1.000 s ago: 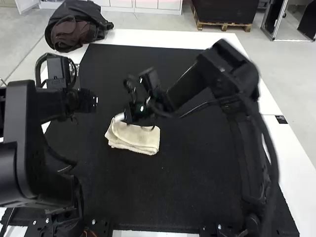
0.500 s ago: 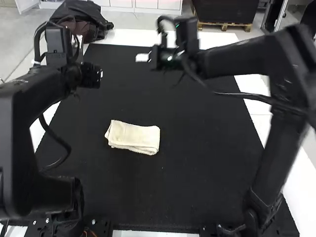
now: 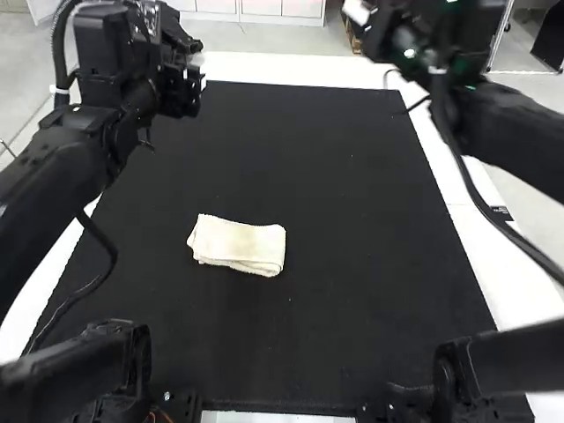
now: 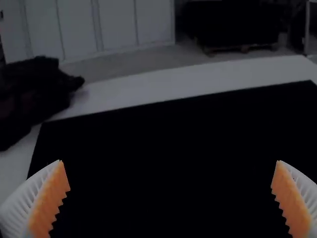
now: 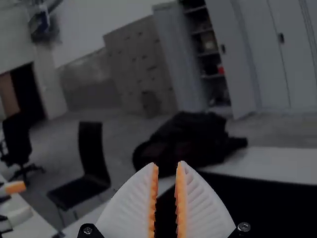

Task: Fold the towel.

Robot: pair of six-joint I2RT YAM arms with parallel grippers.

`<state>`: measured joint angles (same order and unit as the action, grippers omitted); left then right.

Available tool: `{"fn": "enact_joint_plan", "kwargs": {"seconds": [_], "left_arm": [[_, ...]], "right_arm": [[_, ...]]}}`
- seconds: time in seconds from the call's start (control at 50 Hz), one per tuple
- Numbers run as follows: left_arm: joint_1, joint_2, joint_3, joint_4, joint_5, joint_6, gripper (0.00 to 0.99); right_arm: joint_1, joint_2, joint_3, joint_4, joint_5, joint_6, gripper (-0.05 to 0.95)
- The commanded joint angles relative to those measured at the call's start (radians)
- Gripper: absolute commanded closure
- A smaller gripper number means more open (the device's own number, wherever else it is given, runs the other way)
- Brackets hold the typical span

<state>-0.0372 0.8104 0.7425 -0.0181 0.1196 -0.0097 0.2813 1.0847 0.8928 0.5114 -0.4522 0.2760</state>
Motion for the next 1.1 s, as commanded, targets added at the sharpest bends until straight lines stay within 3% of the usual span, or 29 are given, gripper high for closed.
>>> {"fn": "enact_joint_plan", "kwargs": {"seconds": [0.0,0.2,0.38,0.54,0.82,0.98,1.08], "left_arm": [[-0.01,-0.063,0.021,0.007,-0.009,-0.019,0.036],[-0.04,-0.197,-0.008,0.032,-0.005,-0.036,0.036],[-0.033,-0.349,-0.046,0.063,0.0,-0.064,0.036],[0.0,-0.517,-0.077,0.032,0.028,-0.076,0.036],[0.022,-0.763,-0.17,-0.019,0.022,-0.147,0.036],[0.042,-0.814,-0.226,-0.04,-0.021,-0.159,0.036],[0.051,-0.815,-0.246,0.027,-0.047,-0.141,0.041]], "right_arm": [[-0.074,-0.137,-0.046,0.027,-0.016,0.06,0.76],[-0.218,-0.433,-0.146,0.05,-0.077,0.138,0.74],[-0.298,-0.743,-0.218,0.041,-0.08,0.2,0.74],[-0.326,-0.93,-0.259,-0.001,-0.082,0.209,0.74],[-0.346,-1.079,-0.313,-0.068,-0.059,0.2,0.73],[-0.344,-1.08,-0.347,-0.07,-0.02,0.155,0.3],[-0.343,-1.08,-0.385,-0.068,-0.02,0.049,0.13]]}}
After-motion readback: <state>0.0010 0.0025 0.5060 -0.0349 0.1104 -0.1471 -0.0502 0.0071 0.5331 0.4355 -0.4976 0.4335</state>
